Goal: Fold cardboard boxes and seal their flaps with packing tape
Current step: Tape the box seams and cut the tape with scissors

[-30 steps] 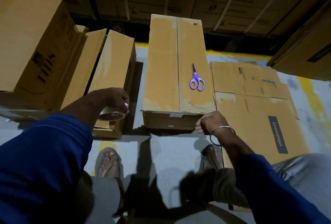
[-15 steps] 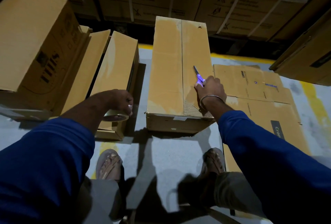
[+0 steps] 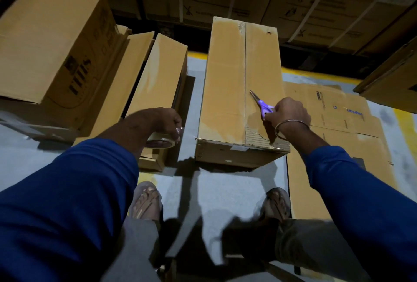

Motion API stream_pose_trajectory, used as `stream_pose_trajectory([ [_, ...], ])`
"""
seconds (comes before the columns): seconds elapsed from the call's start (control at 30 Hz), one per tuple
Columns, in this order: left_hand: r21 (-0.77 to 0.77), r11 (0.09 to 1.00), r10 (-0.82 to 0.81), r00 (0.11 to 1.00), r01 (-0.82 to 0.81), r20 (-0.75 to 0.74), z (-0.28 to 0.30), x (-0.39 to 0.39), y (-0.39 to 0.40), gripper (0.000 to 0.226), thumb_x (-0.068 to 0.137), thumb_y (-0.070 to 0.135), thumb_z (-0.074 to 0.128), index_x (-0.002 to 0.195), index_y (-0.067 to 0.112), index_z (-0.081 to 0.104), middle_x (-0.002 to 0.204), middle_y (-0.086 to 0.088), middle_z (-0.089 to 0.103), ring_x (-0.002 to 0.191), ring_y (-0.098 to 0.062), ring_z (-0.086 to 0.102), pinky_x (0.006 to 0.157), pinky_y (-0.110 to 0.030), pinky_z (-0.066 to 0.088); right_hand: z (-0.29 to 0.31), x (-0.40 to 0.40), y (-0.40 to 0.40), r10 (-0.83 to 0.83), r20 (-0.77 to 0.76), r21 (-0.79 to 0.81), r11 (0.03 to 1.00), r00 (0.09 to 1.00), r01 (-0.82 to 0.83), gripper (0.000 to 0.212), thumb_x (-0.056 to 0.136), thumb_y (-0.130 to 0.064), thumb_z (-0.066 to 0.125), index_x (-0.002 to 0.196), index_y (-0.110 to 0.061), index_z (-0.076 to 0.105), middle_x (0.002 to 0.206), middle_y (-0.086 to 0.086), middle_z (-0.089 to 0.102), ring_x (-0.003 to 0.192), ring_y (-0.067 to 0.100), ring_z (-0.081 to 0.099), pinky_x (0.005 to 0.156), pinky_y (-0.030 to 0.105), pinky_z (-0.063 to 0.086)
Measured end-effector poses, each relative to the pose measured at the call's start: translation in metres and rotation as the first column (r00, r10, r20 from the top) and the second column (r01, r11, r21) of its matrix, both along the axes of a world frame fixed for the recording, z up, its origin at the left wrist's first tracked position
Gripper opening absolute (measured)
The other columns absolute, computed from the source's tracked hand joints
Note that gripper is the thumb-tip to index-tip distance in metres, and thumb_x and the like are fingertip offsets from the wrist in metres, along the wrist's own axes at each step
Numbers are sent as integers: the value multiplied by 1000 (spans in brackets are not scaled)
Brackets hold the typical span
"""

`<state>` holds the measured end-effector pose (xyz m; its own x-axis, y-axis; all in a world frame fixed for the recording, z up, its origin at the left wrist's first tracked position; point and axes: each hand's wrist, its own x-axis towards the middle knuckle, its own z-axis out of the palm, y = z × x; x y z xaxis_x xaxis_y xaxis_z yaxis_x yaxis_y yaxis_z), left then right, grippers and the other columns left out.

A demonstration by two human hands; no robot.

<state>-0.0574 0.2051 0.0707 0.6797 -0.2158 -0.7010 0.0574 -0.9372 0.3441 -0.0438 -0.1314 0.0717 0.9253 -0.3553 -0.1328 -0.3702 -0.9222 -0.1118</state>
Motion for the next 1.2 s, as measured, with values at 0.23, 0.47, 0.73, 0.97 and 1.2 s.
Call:
stream_pose_trajectory([
  [0.23,16,1000,6,1000,-7,11,4,-1,-1,18,84,22,83,85,23,65,115,-8,67,108,-27,61,80,-38,47,8,-111,64,-75,-196,870,447,978,209,9,82,-9,74,80,-5,81,66,7,71,52,13,54,48,24,39],
  [0.47,2,1000,23,1000,-23,18,7,-4,1,18,85,21,82,85,24,65,114,-7,65,104,-25,59,78,-37,46,-19,-194,138,58,-509,861,63,859,505,13,88,-18,78,92,-6,77,84,9,72,51,3,46,48,17,34],
  [0.73,-4,999,33,999,-33,-3,8,-5,1,16,85,22,82,87,21,66,117,-8,64,107,-26,60,80,-38,46,-36,-172,166,201,-643,765,111,739,635,40,72,-58,86,87,-22,77,86,-1,73,73,10,54,66,27,50],
  [0.97,22,998,57,997,-58,58,8,-4,-2,15,85,21,80,86,22,65,113,-8,65,107,-27,60,77,-38,44,-38,-147,164,240,-611,790,135,754,598,39,75,-56,86,92,-22,76,88,-3,71,70,8,51,71,31,50],
  [1.2,69,996,50,997,-53,56,8,-9,0,19,84,20,82,98,18,70,117,-9,66,106,-27,59,79,-38,46,-44,-160,160,319,-613,780,98,723,618,45,73,-56,87,101,-23,74,89,-4,70,76,9,53,73,33,54],
])
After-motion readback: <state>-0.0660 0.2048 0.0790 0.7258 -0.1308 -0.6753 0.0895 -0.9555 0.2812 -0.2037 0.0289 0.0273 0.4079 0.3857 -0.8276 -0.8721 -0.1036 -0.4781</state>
